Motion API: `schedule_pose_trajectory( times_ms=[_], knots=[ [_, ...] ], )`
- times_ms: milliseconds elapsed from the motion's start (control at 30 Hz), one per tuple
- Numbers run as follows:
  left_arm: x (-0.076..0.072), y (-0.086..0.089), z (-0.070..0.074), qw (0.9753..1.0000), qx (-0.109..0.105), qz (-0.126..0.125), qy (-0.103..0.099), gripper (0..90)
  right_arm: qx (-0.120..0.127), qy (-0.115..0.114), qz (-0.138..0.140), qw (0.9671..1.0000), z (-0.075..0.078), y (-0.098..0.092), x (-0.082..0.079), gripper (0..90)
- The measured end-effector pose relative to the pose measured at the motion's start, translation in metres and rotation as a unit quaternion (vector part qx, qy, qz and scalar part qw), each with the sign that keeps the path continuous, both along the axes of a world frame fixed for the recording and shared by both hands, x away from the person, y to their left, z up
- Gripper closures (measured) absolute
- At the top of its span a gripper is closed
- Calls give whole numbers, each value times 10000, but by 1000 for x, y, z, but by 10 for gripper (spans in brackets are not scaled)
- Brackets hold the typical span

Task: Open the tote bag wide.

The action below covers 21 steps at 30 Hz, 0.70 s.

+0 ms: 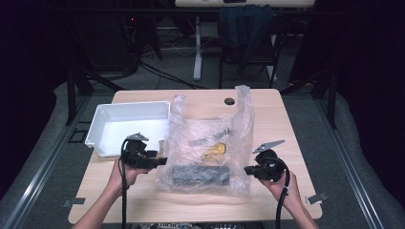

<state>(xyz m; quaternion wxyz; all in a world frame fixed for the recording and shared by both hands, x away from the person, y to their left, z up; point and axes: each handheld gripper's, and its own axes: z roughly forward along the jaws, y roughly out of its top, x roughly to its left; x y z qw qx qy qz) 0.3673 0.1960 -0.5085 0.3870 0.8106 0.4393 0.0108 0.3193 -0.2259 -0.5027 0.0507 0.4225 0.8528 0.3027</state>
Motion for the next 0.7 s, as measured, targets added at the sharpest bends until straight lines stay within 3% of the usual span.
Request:
schedule_pose_trajectory(
  times_ms=[33,67,167,233,333,500,533,700],
  knots=[
    [2,-3,-1,10000,-35,6,31,411,-4,10,10,10000,0,1,-1,900],
    [5,-7,-3,9999,94,-10,42,448,10,23,56,10000,0,3,-1,900],
    [6,-11,-8,9998,150,-47,85,647,-27,-7,101,9999,-1,5,-3,900],
    [2,-15,-13,9991,290,-296,86,784,-72,12,162,9998,-1,6,-4,900],
    [-5,-13,-14,9984,362,-442,23,881,-83,9,147,9999,-1,5,-5,900],
    [-20,-6,-8,9981,325,-504,-133,900,-64,4,169,9998,-1,3,-7,900],
    [-28,-2,-6,9978,312,-548,-209,900,-66,24,189,9998,-1,2,-7,900],
    [-40,2,-5,9969,367,-679,-178,899,-127,92,248,9996,-5,4,-5,900]
  ],
)
